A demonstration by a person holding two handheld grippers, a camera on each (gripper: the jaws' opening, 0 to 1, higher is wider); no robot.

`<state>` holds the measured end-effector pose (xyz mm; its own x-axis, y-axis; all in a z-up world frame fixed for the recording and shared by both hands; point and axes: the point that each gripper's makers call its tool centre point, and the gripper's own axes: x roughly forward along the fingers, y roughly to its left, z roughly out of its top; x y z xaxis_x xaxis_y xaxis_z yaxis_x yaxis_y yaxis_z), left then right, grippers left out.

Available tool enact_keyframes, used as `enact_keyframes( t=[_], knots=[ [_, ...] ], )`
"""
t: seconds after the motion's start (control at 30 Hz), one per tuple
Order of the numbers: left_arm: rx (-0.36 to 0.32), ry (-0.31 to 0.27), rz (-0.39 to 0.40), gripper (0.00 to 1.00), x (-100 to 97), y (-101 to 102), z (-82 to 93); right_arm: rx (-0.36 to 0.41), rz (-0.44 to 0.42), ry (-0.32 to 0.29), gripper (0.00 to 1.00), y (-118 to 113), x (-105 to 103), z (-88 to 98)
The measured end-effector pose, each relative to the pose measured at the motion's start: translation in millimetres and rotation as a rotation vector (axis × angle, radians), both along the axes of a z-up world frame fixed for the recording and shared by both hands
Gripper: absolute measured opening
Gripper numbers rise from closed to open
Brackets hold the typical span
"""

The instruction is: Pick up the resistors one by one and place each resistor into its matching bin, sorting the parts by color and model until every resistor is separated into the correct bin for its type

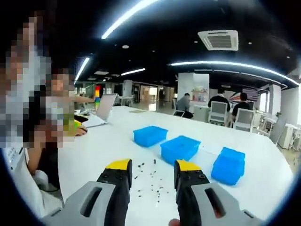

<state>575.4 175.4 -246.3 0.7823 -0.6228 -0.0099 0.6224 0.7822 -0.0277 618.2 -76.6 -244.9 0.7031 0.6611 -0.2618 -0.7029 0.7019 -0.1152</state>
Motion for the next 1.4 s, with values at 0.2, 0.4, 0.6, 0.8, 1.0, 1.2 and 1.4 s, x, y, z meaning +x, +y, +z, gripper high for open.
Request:
enact_keyframes(
  t=[0.2,0.4,0.6,0.8,1.0,1.2,1.4],
  knots=[
    [-0.003,0.0,0.006,0.31,1.3,3,0.6,-0.169,0.093,0.058,0.38,28,24,-13.1],
    [-0.009,-0.003,0.011,0.31,1.7,6,2.1,-0.357,0.299,0.018,0.34,67,42,-28.8],
    [-0.013,-0.002,0.008,0.31,2.8,6,2.5,-0.563,0.508,0.047,0.27,104,53,-65.3],
    [-0.016,0.002,0.011,0.31,4.9,8,0.5,-0.745,0.633,0.13,0.26,128,64,-107.9],
    [-0.019,0.009,0.018,0.31,6.3,11,-1.3,-0.899,0.712,0.154,0.22,140,82,-141.1],
    [-0.022,0.011,0.028,0.31,6.9,15,-2.0,-0.924,0.75,0.193,0.19,148,89,-157.6],
    [-0.025,0.014,0.023,0.31,7.2,13,-3.2,-0.927,0.739,0.234,0.16,144,95,-163.2]
  ],
)
